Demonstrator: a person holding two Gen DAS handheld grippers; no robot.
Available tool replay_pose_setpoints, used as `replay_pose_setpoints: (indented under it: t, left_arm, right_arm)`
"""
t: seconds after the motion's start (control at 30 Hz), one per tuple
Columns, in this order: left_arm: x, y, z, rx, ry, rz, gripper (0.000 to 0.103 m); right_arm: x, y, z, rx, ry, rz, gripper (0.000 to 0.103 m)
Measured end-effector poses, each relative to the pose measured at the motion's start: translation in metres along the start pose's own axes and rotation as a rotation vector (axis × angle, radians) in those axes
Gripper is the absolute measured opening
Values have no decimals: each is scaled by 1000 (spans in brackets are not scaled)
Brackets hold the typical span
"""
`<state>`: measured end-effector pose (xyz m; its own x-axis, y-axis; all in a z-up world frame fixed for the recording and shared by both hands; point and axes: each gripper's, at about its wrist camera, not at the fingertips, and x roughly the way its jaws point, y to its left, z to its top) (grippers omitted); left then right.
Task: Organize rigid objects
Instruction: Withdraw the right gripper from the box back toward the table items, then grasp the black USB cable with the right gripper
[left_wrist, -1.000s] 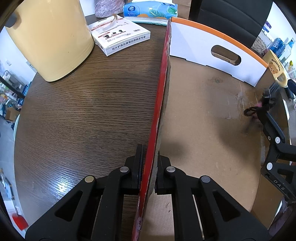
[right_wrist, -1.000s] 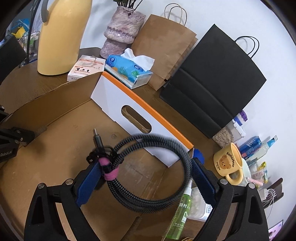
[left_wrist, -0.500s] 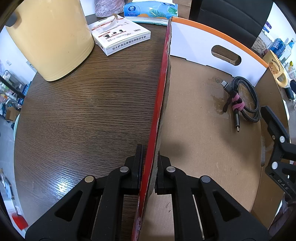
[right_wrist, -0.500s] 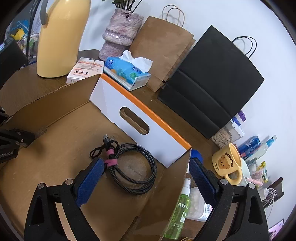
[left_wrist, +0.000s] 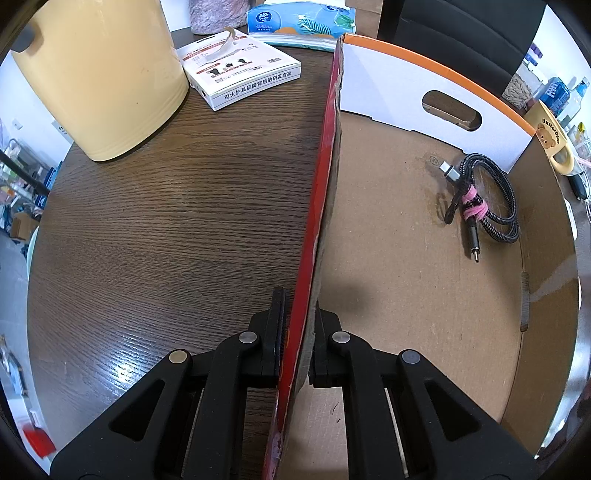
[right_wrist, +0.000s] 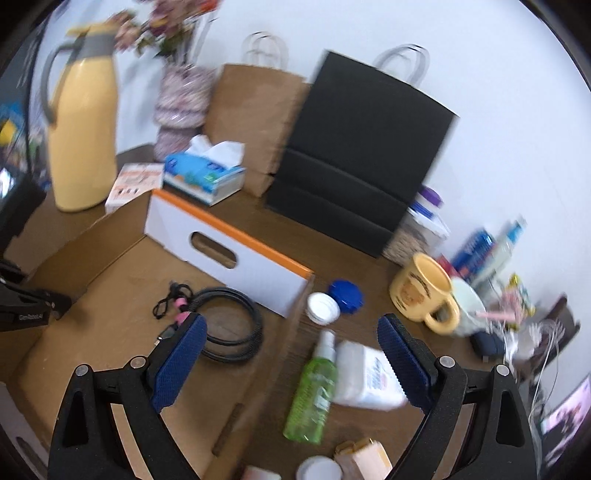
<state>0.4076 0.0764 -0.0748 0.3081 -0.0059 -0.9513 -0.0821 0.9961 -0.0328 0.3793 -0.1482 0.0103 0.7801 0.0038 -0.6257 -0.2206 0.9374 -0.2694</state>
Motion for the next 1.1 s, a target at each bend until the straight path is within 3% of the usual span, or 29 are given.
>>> replay_pose_setpoints:
  t: [0.2,0.37,0.73,1.1]
  left_arm:
    - [0,0,0,0,0,1,6]
    - [0,0,-1,-1,0,2,6]
    - [0,0,-1,-1,-1,3,7]
    - [-2,-2,-3,-2,-5,12,7]
  right_arm:
    - [-32,-50,-34,151,-30,-39,97]
    - [-49,-67,-73,216,22,-59,97]
    - [-80,-74,-169,315,190,-21,97]
    - [-67,-64,-204,369,294,51,97]
